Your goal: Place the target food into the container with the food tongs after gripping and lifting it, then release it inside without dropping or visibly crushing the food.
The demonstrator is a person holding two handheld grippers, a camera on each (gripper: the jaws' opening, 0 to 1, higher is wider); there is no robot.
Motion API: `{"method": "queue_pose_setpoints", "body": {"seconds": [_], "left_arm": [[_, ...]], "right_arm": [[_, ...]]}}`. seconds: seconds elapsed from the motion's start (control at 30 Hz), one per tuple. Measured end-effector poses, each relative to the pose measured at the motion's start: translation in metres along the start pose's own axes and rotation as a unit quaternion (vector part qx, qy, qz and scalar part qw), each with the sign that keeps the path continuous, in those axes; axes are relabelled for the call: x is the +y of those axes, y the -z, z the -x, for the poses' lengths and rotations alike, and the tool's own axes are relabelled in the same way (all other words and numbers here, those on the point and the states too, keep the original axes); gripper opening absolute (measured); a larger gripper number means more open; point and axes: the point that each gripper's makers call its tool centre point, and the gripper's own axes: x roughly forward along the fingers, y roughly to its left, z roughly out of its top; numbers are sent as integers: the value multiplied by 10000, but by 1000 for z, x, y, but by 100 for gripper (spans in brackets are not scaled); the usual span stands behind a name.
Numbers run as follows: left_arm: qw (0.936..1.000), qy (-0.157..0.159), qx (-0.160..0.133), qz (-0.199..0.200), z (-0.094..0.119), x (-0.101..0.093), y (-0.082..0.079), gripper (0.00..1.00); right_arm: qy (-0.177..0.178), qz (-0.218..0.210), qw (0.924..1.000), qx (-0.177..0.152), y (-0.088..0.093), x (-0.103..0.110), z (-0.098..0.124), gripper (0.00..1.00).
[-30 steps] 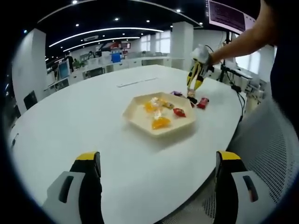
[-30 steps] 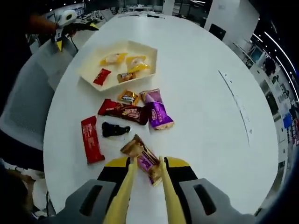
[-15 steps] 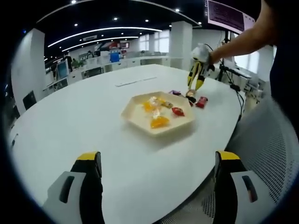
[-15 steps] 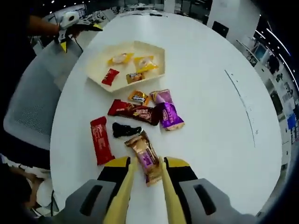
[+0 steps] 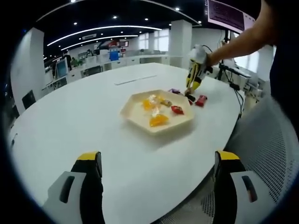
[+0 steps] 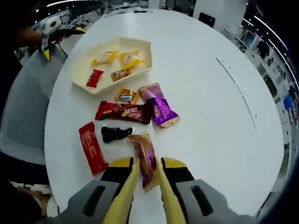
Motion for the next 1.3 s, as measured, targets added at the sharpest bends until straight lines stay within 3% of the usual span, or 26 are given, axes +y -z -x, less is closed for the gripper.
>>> {"method": "queue_pose_setpoints", "body": {"seconds": [0.17,0.27,0.8,1.3], "left_arm": [[10000,-10,5,18,0,0,0,97],[10000,-17,10,10,0,0,0,97],[9998,51,-136,137,-1,0,-4,100],[9998,27,-163,73,0,0,-6,99]], "right_arm": [[55,-197,9998,71,4,-2,2,22],[29,-617,9981,50,5,-1,6,22],[198,-894,9958,39,1,-8,21,22],[427,-963,9944,-123,-23,-18,56,22]]}}
